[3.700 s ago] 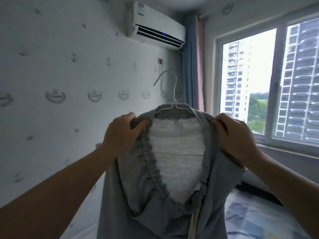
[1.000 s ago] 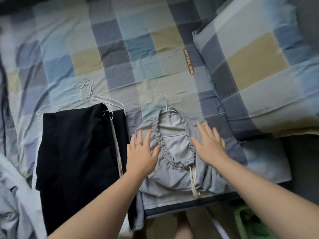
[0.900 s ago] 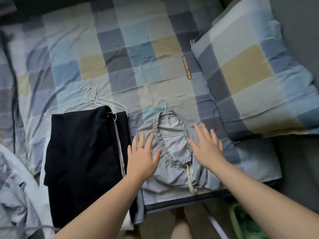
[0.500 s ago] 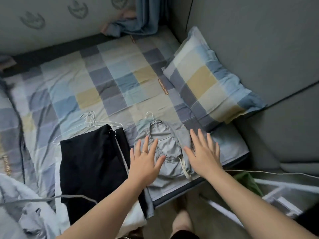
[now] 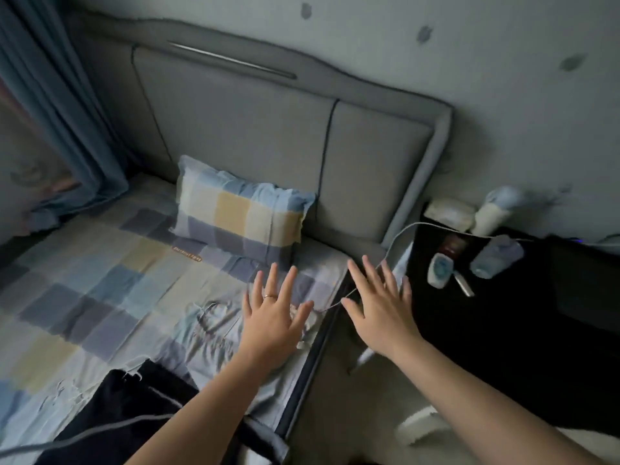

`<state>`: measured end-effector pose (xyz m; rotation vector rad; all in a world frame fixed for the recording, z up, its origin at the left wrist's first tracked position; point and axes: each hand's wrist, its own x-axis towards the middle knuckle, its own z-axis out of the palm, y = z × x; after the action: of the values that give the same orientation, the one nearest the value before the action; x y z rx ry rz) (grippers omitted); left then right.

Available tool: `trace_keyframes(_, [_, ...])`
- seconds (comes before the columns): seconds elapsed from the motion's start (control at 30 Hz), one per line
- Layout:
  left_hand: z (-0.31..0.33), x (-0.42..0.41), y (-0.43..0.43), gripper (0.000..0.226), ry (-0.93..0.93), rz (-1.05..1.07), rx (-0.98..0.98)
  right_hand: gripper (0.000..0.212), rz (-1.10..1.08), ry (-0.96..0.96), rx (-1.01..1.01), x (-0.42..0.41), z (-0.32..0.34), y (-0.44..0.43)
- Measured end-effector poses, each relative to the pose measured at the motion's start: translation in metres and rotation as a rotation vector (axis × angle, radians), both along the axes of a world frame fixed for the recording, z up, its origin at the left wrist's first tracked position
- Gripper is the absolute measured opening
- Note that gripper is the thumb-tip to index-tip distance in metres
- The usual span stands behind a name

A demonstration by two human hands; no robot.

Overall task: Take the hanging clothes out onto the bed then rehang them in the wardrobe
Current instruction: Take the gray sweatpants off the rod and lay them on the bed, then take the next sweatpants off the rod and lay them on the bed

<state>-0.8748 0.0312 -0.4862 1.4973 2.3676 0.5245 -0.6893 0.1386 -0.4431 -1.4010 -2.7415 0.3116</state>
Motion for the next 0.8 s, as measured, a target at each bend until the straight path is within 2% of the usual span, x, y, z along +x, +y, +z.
trace_keyframes(0.27, [0.059, 0.162, 0.062, 0.075, 0.05, -0.363, 0.176, 0.068, -0.346, 0.08, 0.147, 0.187, 0.049, -0.02])
trace_keyframes(0.6, [0.13, 0.449, 0.086, 0.074, -0.035, -0.78, 0.355, 0.067, -0.743, 0.043, 0.355, 0.473, 0.122, -0.094])
trace_keyframes(0.8, [0.201, 0.622, 0.079, 0.072, -0.113, -1.165, 0.493, 0.065, -1.023, 0.018, 0.531, 0.614, 0.198, -0.172])
